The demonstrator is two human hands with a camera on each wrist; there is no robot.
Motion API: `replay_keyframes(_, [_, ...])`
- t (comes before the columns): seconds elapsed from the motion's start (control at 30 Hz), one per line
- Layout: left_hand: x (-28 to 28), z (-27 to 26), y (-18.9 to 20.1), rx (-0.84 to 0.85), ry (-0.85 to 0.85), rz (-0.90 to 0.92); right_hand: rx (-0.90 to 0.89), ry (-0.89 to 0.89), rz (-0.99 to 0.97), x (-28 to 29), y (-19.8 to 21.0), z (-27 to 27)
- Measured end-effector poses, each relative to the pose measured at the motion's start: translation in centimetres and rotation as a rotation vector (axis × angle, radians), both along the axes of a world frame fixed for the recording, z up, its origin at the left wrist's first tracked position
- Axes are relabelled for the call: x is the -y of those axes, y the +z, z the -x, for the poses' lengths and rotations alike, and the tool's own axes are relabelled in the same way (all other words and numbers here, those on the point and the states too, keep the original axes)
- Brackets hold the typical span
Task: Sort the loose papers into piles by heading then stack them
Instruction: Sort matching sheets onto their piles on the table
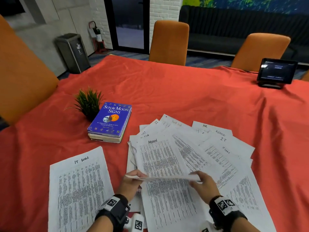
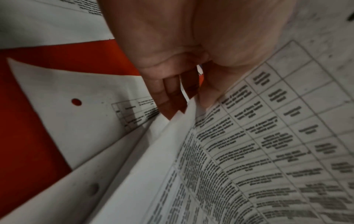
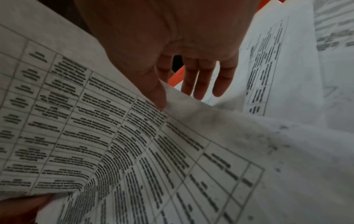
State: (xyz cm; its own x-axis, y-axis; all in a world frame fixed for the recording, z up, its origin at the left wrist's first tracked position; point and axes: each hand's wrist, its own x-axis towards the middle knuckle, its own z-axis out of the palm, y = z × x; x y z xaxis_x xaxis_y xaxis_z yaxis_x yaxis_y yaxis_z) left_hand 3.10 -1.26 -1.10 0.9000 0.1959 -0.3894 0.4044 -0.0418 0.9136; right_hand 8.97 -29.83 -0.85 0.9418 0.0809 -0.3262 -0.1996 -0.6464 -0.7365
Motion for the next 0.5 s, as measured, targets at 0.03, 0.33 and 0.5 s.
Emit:
replay_keyframes(0.03, [0.1,0.1,-0.2,0.000,-0.021,0.007,-0.004,0.011,-0.042,0.2,0.0,0.0])
replay_keyframes(0.33, [0.2,-0.8,-2.3,-0.246,0.175,-0.130,-0.167,-0.351,-0.093,2.1,-3.3,-0.3])
replay_keyframes(0.5, [0.9,-1.9,-2.6,-0.247,0.157,-0.223,-0.181,-0.375,-0.113,1.6,-3.1,-0.3])
